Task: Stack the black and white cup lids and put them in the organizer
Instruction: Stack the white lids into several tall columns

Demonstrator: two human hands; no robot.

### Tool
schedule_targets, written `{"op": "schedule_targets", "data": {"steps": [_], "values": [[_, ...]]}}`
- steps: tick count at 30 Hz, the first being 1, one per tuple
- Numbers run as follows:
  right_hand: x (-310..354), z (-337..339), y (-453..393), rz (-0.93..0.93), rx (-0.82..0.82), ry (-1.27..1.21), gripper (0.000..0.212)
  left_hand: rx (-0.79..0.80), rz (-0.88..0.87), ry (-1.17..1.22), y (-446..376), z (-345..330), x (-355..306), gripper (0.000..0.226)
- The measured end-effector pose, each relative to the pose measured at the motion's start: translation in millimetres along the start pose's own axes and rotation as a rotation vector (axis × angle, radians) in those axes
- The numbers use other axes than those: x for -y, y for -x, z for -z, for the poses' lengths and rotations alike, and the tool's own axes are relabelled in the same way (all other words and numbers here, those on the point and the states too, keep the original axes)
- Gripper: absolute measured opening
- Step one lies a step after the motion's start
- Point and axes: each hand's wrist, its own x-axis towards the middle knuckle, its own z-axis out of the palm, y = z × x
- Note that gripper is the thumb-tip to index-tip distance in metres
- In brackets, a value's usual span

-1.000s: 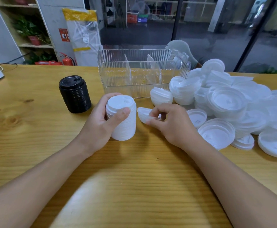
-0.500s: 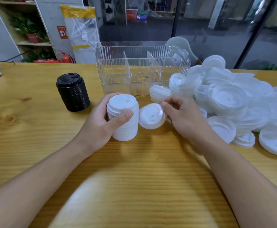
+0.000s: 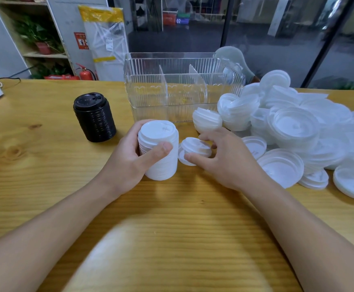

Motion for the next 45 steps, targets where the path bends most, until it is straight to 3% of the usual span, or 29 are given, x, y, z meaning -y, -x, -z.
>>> {"op": "schedule_targets", "data": {"steps": [10, 15, 19, 22, 26, 32, 40, 45], "values": [[6, -1, 0, -0.078, -0.016, -0.021, 0.068, -0.009, -0.006, -0.017, 1, 1, 5, 0.069], [9, -2, 1, -0.097, -0.034, -0.080, 0.052, -0.004, 0.000, -0.027, 1, 2, 4, 0.073], [8, 10, 2, -0.061, -0.129, -0.210, 0.051, 0.008, -0.005, -0.032, 1, 1, 4, 0.068], [15, 25, 3, -0.001, -0.209, -0.459, 0.048, 0.032, 0.002, -0.013, 0, 0, 5, 0.071], [28, 26, 10, 0.144, -0.116, -0.665, 0.048, 0.069, 0.011, 0.016, 2, -2, 4, 0.076], [40, 19, 15, 0.296, 0.035, -0.543, 0.057, 0.115, 0.011, 0.026, 2, -9, 4, 0.074], [35, 18, 13, 0.320, 0.165, -0.549, 0.057, 0.126, 0.020, 0.052, 2, -8, 5, 0.072], [29, 20, 13, 0.306, 0.184, -0.555, 0.070, 0.135, 0.020, 0.052, 2, -7, 5, 0.074]]}}
